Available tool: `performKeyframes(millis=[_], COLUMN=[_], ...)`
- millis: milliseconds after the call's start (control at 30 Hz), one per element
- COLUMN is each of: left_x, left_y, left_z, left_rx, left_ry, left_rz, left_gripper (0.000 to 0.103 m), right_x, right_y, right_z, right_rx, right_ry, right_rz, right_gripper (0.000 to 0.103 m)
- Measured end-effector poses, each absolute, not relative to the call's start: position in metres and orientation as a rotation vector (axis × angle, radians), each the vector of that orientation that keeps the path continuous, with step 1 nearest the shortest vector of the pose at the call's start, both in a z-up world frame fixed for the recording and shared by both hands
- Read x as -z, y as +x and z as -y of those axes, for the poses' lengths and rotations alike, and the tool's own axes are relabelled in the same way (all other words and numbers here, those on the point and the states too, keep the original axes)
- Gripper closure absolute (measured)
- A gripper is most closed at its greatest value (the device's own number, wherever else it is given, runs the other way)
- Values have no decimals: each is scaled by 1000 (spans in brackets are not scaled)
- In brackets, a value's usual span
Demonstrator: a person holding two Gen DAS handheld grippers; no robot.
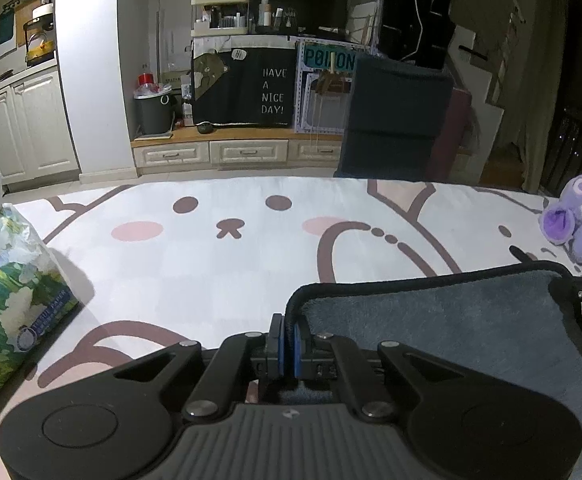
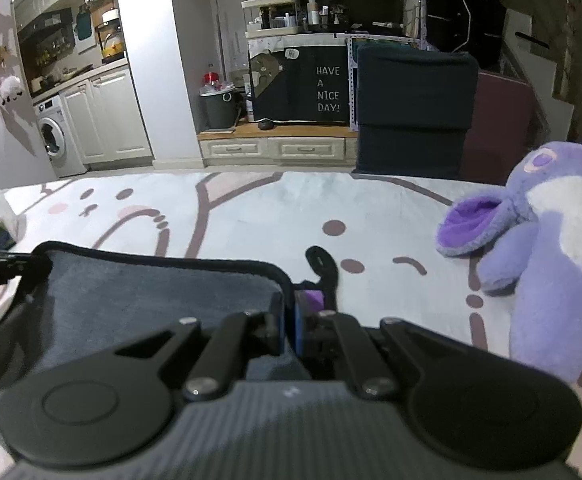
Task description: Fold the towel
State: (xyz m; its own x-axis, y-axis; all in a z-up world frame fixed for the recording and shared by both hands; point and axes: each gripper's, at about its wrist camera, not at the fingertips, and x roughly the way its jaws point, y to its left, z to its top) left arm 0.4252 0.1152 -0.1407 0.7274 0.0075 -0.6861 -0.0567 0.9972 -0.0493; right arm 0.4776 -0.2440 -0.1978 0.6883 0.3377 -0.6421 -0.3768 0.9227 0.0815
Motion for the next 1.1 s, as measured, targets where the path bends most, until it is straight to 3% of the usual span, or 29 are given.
performKeyframes(millis=[133,200,300,400,567,700,767,1100], left_x=[140,140,141,140,139,134,129,96], left_y=[425,424,424,423,420,416,414,399], left_z=[-115,-115,-116,-118,-124,-123,-122,-105], left_rx=[-42,-47,-57,-64,-85,-81,-82,-67], left_ry=[-60,-52,-48,-48,-64,-62,-60,-53], left_rz=[-755,-757,-774,-788,-821,-831,-832,-817], left_gripper=[94,91,79,65,32,21,10,0], right_x=[207,211,213,213,212,206,200,166], right_y=[478,477,477,478,480,477,475,457], right_z=[244,245,247,250,256,261,261,258], right_rx=[-382,-368,-339,-325,-301,-315,-326,-359], right_ry=[-77,-94,-103,-99,-92,-65,-63,-52], right_rz=[-715,-714,-714,-727,-748,-747,-740,-731], right_gripper=[90,78,64,56,44,28,23,1])
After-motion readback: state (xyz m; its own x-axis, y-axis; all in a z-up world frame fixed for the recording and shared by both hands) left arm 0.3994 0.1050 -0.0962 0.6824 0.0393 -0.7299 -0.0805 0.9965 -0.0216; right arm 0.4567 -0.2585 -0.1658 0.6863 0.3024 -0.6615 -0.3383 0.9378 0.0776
